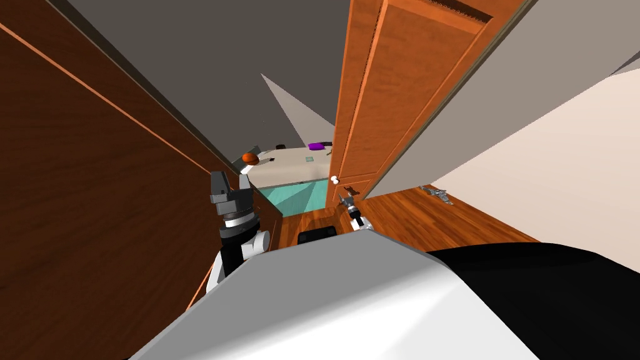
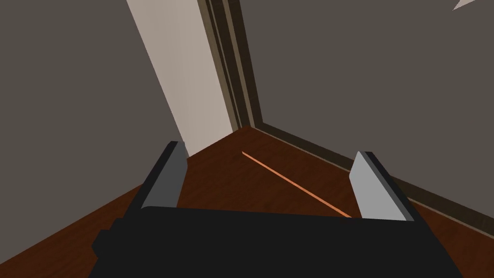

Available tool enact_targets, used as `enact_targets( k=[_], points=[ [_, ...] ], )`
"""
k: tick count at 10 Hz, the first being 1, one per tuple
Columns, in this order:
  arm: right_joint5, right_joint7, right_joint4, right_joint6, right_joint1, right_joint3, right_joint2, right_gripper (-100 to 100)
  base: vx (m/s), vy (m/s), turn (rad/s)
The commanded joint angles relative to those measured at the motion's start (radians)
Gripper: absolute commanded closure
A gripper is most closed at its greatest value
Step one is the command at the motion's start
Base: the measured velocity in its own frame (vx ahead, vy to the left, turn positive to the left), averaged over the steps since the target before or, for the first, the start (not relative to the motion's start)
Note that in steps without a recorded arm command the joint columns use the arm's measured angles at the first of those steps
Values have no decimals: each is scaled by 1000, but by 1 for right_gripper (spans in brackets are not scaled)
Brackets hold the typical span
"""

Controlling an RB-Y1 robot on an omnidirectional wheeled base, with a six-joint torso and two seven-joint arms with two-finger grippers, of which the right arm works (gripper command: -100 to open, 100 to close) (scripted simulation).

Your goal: Pull the door open

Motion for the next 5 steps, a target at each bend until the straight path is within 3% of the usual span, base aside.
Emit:
enact_targets(
  k=[1, 3, 4, 5],
  points=[
    [8, 24, 33, -6, -13, -6, -1, -100, 133, -4, 11],
    [16, 46, 66, -13, -23, -12, 0, -100, 129, -2, 9],
    [14, 37, 52, -8, -19, -9, -1, -100, 54, -10, 5],
    [6, 35, 66, -20, -15, -20, -14, -100, 163, 41, 118]
  ],
)
